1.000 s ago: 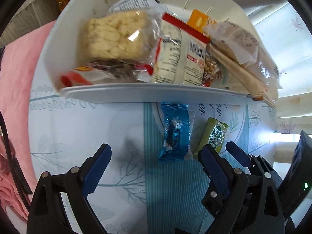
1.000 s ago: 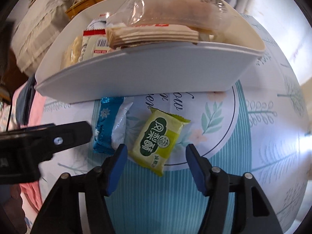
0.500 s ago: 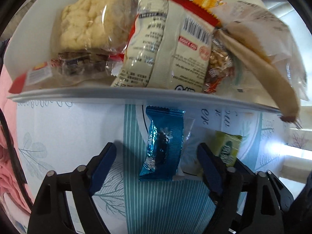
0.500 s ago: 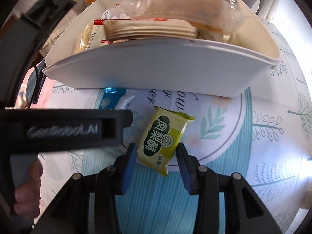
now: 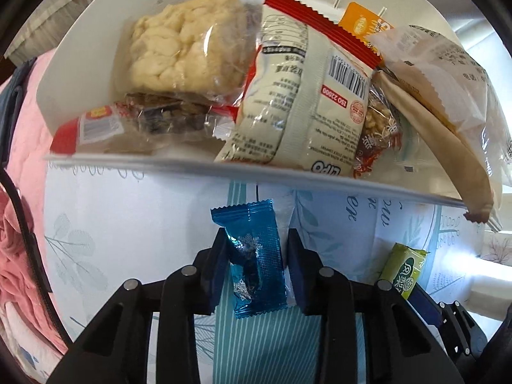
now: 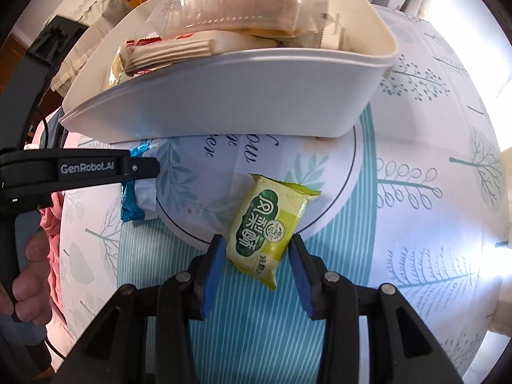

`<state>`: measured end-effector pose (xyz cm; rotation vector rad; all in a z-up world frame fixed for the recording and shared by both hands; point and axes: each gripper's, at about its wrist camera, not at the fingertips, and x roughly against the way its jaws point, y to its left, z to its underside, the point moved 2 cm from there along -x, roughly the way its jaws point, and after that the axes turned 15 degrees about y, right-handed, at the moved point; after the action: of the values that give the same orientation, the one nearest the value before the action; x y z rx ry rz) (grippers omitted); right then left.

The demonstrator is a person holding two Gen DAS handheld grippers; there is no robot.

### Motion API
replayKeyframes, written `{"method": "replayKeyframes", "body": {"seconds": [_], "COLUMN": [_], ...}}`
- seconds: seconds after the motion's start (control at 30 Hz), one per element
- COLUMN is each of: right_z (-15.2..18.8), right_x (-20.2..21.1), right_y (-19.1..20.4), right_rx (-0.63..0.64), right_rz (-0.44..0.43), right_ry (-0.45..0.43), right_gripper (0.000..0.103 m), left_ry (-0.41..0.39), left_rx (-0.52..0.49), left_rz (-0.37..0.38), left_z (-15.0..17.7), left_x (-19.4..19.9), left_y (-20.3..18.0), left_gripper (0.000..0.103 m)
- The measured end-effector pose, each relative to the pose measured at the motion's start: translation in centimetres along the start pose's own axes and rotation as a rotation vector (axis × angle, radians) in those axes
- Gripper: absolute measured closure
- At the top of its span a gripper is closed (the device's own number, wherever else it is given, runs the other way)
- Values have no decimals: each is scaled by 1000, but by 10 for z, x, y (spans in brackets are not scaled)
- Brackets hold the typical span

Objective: Organize snacks
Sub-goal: 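Grasp the green-yellow packet with the right tool while the left grasps the blue candy, then lift both held snacks over the basket and open both tools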

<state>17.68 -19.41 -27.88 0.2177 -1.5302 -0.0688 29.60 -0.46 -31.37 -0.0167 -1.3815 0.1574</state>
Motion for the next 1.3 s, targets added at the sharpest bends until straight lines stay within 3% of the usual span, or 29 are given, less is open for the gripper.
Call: {"method": "replayKeyframes", "body": {"seconds": [0.33,0.4,0.43,0.47,0.73,0.8,0.87,0.93,1.3], "right_z": [-3,2,4,5,0,-4,-6,-9,-31], "right_x": [22,29,34,32,43,34,23,11,-16], "right_y": [12,17,20,36,65,66,59,51,46], "right_rx": [-8,-4,0,5,19,-12,-60,-116,-192], "right_rz": [-2,-6,-5,-9,-3,6,9,-2,53], "right_ry": [-26,-37,-42,-45,-60,-46,-14,22,58], "right_gripper": [63,69,83,90,90,87,63,54,46], "left_ry": [21,18,15,12,-53,-76,-93,-106,-164], "left_rx": [-25,-30,-33,-38,-77,-83,-82,-78,-58], "left_rz": [57,70,75,75,81,76,77,76,65], "left_z": [34,42,47,50,77,78,81,76,56], "left_x": [7,15,20,25,87,97,103,110,133], "left_y": [23,31,36,39,42,43,45,50,67], "left_gripper": [72,72,72,72,73,73,73,73,72]}}
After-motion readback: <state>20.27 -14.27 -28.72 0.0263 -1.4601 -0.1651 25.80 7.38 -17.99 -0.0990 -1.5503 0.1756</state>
